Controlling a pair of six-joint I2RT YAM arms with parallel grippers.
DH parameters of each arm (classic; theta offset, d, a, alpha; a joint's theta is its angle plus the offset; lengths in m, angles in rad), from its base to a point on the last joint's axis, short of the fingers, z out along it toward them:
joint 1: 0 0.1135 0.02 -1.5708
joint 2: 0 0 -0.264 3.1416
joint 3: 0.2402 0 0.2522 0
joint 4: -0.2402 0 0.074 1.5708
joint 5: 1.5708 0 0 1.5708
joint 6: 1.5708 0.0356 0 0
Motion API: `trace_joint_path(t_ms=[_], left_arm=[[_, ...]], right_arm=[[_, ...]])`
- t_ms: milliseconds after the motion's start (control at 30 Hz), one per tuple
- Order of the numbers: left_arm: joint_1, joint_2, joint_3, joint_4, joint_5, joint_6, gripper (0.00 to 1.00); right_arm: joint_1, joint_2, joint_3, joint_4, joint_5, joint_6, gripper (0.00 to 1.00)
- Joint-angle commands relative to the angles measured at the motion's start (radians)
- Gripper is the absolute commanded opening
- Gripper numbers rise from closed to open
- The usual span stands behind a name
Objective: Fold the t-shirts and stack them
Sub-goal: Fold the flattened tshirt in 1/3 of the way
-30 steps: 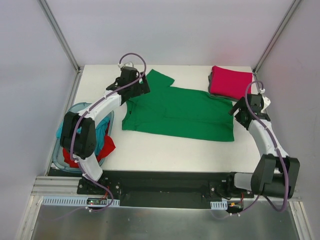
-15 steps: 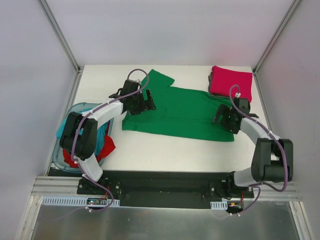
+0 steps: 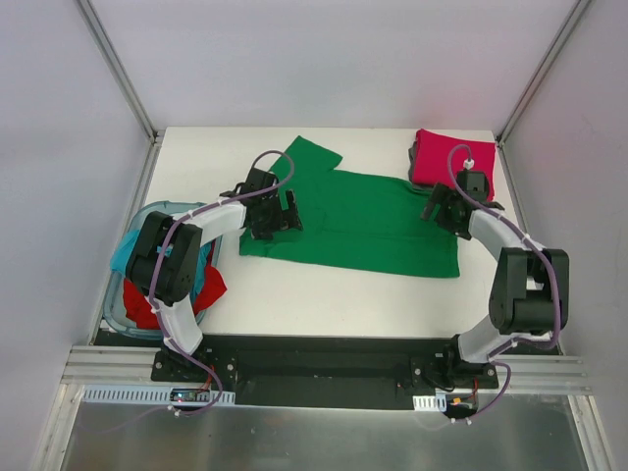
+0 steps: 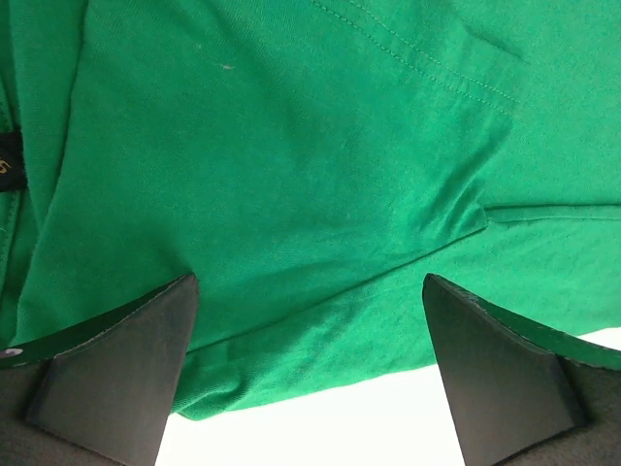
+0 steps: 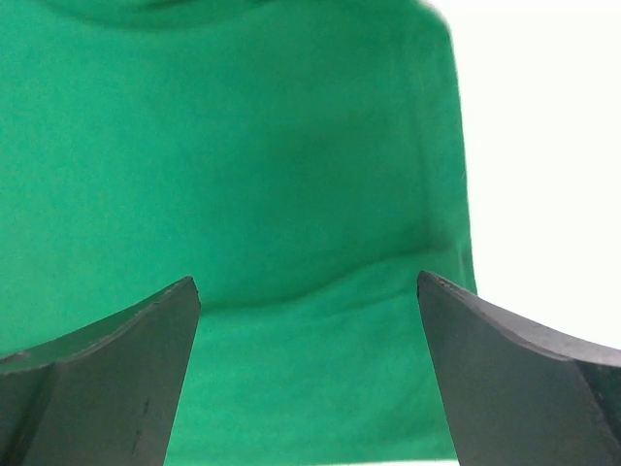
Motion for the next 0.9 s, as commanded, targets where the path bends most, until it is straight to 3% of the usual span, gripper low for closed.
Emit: trace_joint_path(t_ms=[0, 100, 400, 633, 867], left_arm=[[-0.003, -0.019, -0.029, 0.001, -0.014, -0.014, 0.99], [-0.003, -0.026, -0.061, 0.003, -0.015, -0.031, 0.99], [-0.004, -0.079, -0.217, 0.001, -0.012, -0.08, 0.99], [-0.045, -0.28, -0.476, -0.023, 0.017, -0.188, 0.99], [-0.226, -0.479, -0.621, -0.14, -0.095, -0.301, 0.99]], right_arm=[[0.058, -0.14, -0.096, -0.083, -0.009, 0.018, 0.96], [0.119, -0.159, -0.159, -0.114, -0.134, 0.02, 0.96], [0.168, -0.094, -0.22, -0.212, -0.048, 0.083, 0.96], [0.168, -0.304, -0.4, -0.293, 0.041, 0.153, 0.96], [0.168, -0.52, -0.516, -0.396, 0.055, 0.227, 0.96]])
